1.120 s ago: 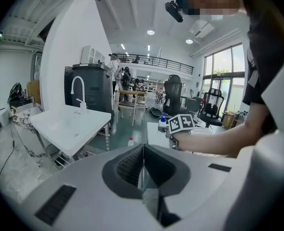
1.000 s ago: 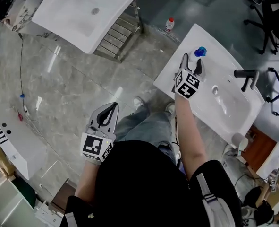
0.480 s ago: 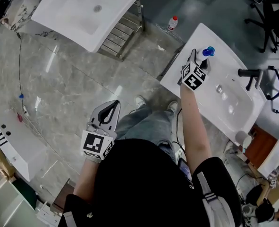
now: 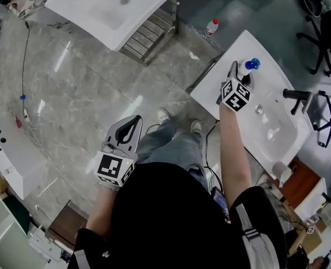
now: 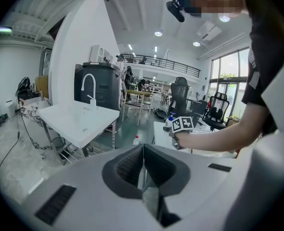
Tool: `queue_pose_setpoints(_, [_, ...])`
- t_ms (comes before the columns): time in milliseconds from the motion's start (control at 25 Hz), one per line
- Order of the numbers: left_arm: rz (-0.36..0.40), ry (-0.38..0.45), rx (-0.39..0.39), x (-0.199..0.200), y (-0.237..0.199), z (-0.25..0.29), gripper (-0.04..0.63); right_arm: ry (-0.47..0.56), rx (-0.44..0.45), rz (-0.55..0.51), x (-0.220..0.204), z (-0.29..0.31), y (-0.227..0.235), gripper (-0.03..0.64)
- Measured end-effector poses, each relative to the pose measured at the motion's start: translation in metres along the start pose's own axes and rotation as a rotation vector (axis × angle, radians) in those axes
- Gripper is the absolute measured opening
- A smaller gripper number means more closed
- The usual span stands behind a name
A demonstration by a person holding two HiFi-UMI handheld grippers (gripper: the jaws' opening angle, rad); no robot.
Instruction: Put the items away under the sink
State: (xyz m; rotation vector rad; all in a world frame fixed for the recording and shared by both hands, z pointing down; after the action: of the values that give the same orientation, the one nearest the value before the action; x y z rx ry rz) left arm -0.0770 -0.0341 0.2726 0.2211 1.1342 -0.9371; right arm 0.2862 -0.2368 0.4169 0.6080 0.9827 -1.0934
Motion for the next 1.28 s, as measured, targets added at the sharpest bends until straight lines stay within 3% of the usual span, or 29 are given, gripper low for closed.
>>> queue_pose_setpoints(320, [-0.056,0.057,0.114,-0.01,0.037,-0.005,0.023,0.022,0.22,-0.069,0.016,-0.028,-0.006,0.21])
queue_pose_setpoints(640, [-0.135,0.13,0.284,-0.033,0.078,-0.02,0.023,0.056,0.495,-0.217,0.024,-0.079,-0.028,0.21])
queue_pose_setpoints(1080, [-0.311,0.189,0.486,-0.102,0.13,-0.049,0.023,0.043,0.825,-0.348,0.002,-0.156,-0.064,0.21])
queue_pose_setpoints(1280, [-0.366,0.222,0.536,-0.128,0.142,-0.07,0.023,0.044,0.948,-0.379,-0.012,-0.203,-0.095,0.21])
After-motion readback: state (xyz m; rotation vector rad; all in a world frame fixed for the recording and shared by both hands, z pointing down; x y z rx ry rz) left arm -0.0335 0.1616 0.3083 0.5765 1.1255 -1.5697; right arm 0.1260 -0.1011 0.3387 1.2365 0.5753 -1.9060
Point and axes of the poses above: the fingertips, and each gripper's own axes: z forward along the fingers, y to its right, x out of its top, the point moved 1 cm from there along -z, backward along the fingers, and after that the axes turned 13 degrees about -x, right-handed, at the moved point
